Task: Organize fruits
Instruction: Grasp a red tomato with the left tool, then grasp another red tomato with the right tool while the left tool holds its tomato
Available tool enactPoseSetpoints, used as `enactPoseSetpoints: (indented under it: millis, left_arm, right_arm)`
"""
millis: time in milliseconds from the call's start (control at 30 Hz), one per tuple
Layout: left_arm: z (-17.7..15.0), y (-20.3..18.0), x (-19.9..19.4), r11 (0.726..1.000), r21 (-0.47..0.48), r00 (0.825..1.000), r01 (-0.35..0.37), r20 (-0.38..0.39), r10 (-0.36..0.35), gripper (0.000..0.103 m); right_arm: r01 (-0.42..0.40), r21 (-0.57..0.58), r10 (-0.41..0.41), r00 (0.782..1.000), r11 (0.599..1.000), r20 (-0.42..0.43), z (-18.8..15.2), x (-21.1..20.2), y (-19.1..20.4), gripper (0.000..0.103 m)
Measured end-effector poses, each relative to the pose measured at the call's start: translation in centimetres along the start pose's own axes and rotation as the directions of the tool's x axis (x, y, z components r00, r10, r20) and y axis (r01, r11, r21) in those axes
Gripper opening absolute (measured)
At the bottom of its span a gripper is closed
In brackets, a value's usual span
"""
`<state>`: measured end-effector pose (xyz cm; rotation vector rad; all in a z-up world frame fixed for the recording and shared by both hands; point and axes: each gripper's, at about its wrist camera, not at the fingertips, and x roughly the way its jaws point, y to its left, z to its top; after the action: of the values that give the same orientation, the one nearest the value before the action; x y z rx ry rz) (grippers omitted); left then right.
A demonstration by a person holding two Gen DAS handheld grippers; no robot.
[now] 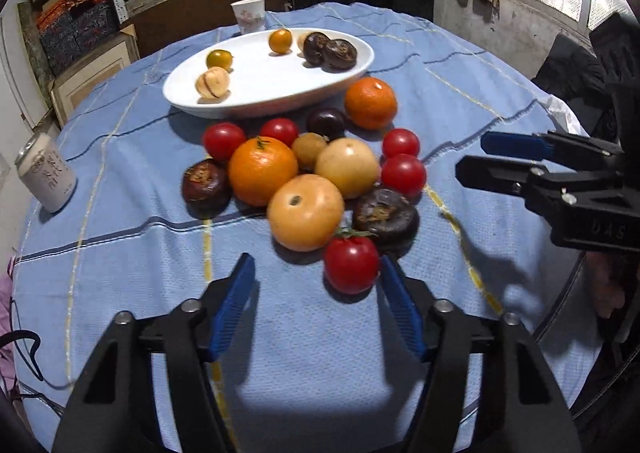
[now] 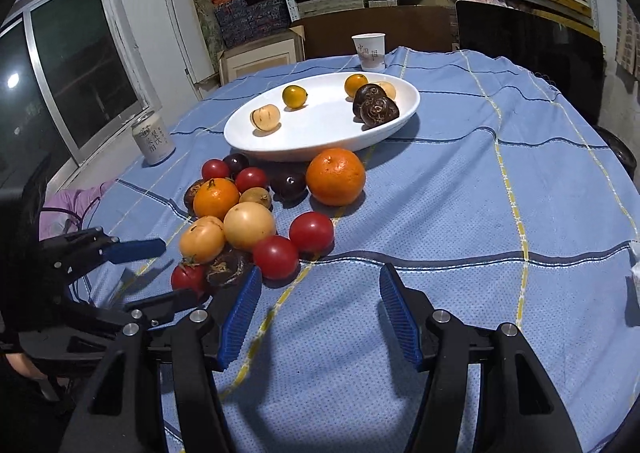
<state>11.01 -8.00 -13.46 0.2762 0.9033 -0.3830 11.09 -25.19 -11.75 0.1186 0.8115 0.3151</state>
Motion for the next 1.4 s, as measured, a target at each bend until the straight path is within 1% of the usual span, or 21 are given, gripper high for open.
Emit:
enactPoseSetpoints:
  millis: [67,133,167,267,367,433,500,567,633,667,767,933,1067,1167,1233,1300,1333,1400]
  left_arm:
    - [0.0,-0.5,0.8,1.0,0.014,1.0,0.002,-0.025,-0.002,0.046]
    - [0.0,-0.6,0.7,1.0,0.016,1.0,-0.001,-0.01,0.001,0.041]
    - [0.0,-0.6,0.8,1.0,0.014,1.0,0.01,-0.01,-0.01,0.034]
    - [-0.1,-0.6,0.4,1.0,0.008,1.0,0.017,0.017,-0.017,0.028]
    - [-0.2,0.1,-0.9,0.999,-0.027,0.995,0.029,0.092,-0.026,0.028]
    - [-0.4,1.2,-1.9,0.995,-0.078,0.988,0.055,0.148,-0.043,0.028]
    - [-0.5,2.2,-2.3,0.99,-0.122,0.984,0.071,0.173,-0.049,0.028]
    - [-0.4,2.9,-2.3,0.985,-0.156,0.983,0.079,0.174,-0.052,0.028]
    - [-0.4,3.3,-2.2,0.982,-0.168,0.984,0.086,0.169,-0.057,0.028]
    - [-0.4,3.3,-2.2,0.982,-0.17,0.984,0.085,0.172,-0.055,0.028]
    - [-0.3,3.3,-2.3,0.982,-0.165,0.982,0.093,0.18,-0.063,0.028]
    - [-0.4,3.3,-2.3,0.981,-0.163,0.98,0.106,0.185,-0.075,0.028]
    - [-0.5,3.4,-2.4,0.979,-0.167,0.979,0.113,0.189,-0.081,0.028]
    - [-0.5,3.5,-2.5,0.978,-0.172,0.977,0.122,0.194,-0.088,0.028]
    - [-0.6,3.6,-2.6,0.976,-0.177,0.976,0.129,0.195,-0.094,0.028]
    - [-0.7,3.7,-2.6,0.974,-0.181,0.976,0.135,0.195,-0.099,0.028]
    - [-0.7,3.8,-2.6,0.974,-0.182,0.975,0.138,0.196,-0.102,0.028]
    - [-0.7,3.8,-2.6,0.973,-0.183,0.975,0.14,0.197,-0.104,0.028]
  right_arm:
    - [-0.001,0.012,0.001,1.0,1.0,-0.011,0.0,0.2,-0.2,0.062]
    - [-0.008,0.018,0.008,1.0,1.0,-0.014,0.0,0.2,-0.3,0.062]
    - [-0.012,0.022,0.012,1.0,1.0,-0.014,0.0,0.2,-0.4,0.062]
    - [-0.016,0.023,0.016,1.0,1.0,-0.013,-0.1,0.2,-0.4,0.062]
    - [-0.018,0.017,0.018,1.0,1.0,-0.011,-0.1,0.1,-0.3,0.062]
    - [-0.011,0.0,0.011,1.0,1.0,-0.015,-0.1,0.1,0.1,0.062]
    - [0.004,-0.036,-0.005,1.0,0.999,-0.022,-0.1,0.2,0.9,0.062]
    - [0.005,-0.066,-0.006,1.0,0.998,-0.023,0.1,0.3,1.9,0.062]
    - [0.021,-0.092,-0.023,1.0,0.996,-0.02,0.4,0.4,2.8,0.06]
    - [0.023,-0.101,-0.025,0.999,0.995,-0.025,0.6,0.7,3.1,0.056]
    - [0.001,-0.105,-0.007,0.998,0.994,-0.059,1.0,1.8,3.7,0.05]
    - [-0.009,-0.056,0.004,0.995,0.998,-0.096,1.7,3.4,3.6,0.047]
    - [-0.051,-0.003,0.05,0.991,0.999,-0.123,2.0,4.2,3.5,0.047]
    - [-0.047,-0.004,0.046,0.991,0.999,-0.128,2.1,4.4,3.7,0.047]
    - [-0.055,0.009,0.056,0.991,0.998,-0.125,2.0,4.3,3.5,0.042]
    - [-0.027,0.008,0.028,0.995,1.0,-0.098,2.0,3.7,3.4,0.026]
    - [-0.019,0.007,0.019,0.995,1.0,-0.097,2.1,3.6,3.2,0.026]
    - [-0.035,0.019,0.037,0.993,0.999,-0.114,1.9,3.6,2.9,0.026]
